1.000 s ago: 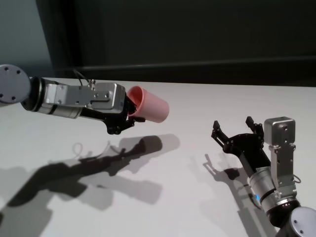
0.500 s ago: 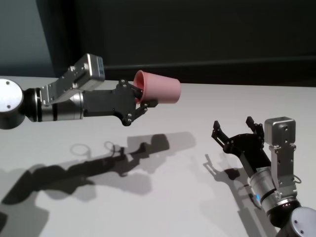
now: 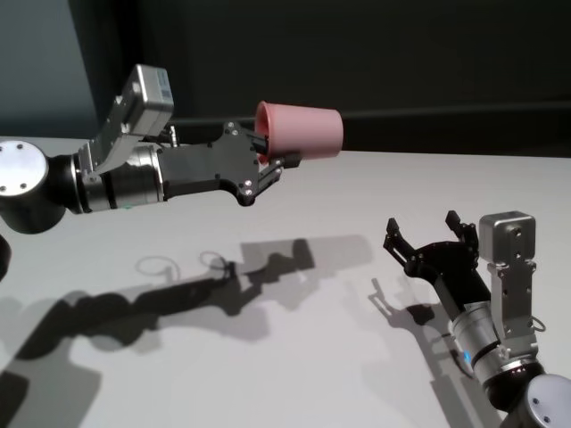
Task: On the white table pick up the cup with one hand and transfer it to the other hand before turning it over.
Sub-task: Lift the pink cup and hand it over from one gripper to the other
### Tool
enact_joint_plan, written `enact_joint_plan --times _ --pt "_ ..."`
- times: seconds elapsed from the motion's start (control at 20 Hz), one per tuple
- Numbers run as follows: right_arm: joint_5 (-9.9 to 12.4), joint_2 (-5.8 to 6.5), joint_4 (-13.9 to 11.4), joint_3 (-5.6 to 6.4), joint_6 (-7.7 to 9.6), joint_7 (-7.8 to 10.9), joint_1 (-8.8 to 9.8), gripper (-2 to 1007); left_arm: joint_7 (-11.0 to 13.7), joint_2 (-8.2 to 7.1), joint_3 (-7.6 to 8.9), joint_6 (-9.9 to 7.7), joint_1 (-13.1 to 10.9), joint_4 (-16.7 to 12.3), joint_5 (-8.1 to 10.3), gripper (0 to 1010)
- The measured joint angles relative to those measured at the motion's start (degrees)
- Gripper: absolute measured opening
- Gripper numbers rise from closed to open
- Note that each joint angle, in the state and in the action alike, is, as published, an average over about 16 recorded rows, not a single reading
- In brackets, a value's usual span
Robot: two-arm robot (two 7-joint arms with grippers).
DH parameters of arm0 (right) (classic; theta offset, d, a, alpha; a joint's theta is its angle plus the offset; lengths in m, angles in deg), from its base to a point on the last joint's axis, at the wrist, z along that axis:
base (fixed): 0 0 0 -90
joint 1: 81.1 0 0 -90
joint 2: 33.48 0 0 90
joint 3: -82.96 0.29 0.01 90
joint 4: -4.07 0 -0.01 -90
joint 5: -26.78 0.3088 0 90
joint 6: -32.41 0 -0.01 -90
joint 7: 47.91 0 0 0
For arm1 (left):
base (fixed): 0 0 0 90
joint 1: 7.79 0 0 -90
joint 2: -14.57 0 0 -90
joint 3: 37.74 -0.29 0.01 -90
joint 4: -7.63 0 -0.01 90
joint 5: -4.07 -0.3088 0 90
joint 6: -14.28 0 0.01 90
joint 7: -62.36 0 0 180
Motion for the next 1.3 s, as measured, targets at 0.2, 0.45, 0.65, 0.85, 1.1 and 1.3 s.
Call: enact_joint_plan --times 0.2,0.45,0.65,0.85,1.1,1.3 --pt "0.00 0.00 0.00 0.00 0.00 0.00 0.00 1000 0.95 0.97 0.34 0.14 0.43 0.61 2.19 43" --pt "0.00 0.00 0.00 0.00 0.00 0.00 0.00 1000 2.29 1.75 0.38 0.31 1.05 1.11 4.24 43" --pt "0.00 0.00 0.00 0.00 0.00 0.00 0.00 1000 3.42 2.13 0.29 0.54 1.41 1.55 5.73 43" --pt "0.00 0.00 0.00 0.00 0.00 0.00 0.00 1000 4.59 2.36 0.14 0.87 1.68 2.09 7.02 43" --pt "0.00 0.00 0.00 0.00 0.00 0.00 0.00 1000 5.94 2.55 0.02 1.32 1.86 2.85 8.61 43" --pt "0.00 0.00 0.00 0.00 0.00 0.00 0.00 1000 6.82 2.68 0.02 1.65 1.92 3.36 9.77 43"
